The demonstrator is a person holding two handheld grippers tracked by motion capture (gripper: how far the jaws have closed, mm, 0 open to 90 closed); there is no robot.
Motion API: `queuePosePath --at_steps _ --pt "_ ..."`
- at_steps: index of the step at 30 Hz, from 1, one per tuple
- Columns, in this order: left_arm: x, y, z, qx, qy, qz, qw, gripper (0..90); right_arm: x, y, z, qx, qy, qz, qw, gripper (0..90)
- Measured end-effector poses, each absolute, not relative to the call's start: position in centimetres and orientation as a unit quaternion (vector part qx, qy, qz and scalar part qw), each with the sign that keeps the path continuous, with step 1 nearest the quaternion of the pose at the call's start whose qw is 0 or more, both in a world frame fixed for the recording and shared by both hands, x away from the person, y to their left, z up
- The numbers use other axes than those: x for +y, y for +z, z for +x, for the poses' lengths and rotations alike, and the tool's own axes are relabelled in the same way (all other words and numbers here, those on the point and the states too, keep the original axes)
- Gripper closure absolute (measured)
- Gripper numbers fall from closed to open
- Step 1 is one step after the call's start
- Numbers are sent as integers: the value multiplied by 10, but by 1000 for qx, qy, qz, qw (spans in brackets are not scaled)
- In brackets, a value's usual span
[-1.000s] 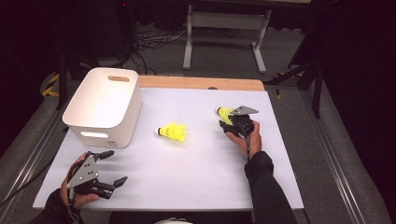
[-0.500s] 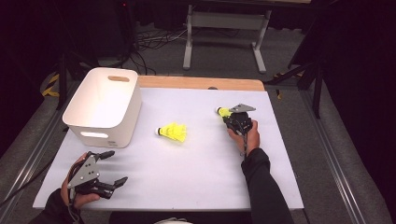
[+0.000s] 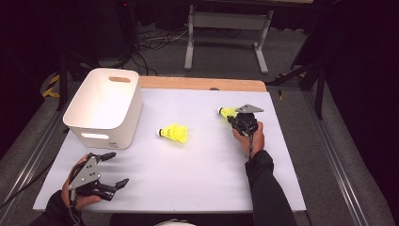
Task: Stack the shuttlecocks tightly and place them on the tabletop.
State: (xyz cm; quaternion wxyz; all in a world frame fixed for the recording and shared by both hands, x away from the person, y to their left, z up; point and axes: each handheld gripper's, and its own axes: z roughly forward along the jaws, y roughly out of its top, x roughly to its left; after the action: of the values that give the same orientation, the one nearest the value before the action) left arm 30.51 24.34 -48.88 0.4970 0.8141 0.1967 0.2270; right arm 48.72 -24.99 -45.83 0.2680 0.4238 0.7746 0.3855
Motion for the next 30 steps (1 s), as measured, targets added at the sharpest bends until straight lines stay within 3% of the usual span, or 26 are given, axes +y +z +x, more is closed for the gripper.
queuePosePath --at_steps 30 --pt "244 -486 302 190 236 812 499 51 -244 -410 415 793 461 301 260 900"
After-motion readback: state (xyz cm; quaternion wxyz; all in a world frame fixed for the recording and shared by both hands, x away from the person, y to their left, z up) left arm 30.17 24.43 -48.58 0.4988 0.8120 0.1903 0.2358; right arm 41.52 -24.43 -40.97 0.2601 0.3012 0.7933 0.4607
